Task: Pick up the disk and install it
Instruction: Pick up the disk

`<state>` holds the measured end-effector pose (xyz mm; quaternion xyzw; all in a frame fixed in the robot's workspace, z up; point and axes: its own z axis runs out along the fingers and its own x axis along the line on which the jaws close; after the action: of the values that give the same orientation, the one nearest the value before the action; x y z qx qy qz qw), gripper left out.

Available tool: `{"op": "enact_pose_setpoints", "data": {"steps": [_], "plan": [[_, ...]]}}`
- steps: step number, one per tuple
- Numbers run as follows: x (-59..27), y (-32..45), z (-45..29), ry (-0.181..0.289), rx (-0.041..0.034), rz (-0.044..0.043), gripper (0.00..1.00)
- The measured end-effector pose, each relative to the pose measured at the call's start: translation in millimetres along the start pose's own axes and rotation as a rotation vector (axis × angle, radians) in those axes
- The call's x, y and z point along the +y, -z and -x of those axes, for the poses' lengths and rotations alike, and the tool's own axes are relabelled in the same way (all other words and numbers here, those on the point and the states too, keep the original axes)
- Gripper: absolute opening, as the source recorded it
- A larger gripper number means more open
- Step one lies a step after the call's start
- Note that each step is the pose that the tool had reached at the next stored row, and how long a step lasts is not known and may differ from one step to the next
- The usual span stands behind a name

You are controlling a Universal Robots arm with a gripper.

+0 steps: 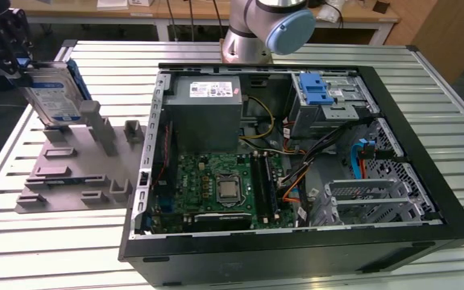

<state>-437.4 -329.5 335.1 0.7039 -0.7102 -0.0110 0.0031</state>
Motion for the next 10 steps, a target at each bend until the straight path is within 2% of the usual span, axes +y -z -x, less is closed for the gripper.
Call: {"op": "enact_pose_setpoints", "data": {"steps": [10], "plan": [[0.1, 2.4, 0.0, 0.0, 0.0, 0.0, 0.36]]}}
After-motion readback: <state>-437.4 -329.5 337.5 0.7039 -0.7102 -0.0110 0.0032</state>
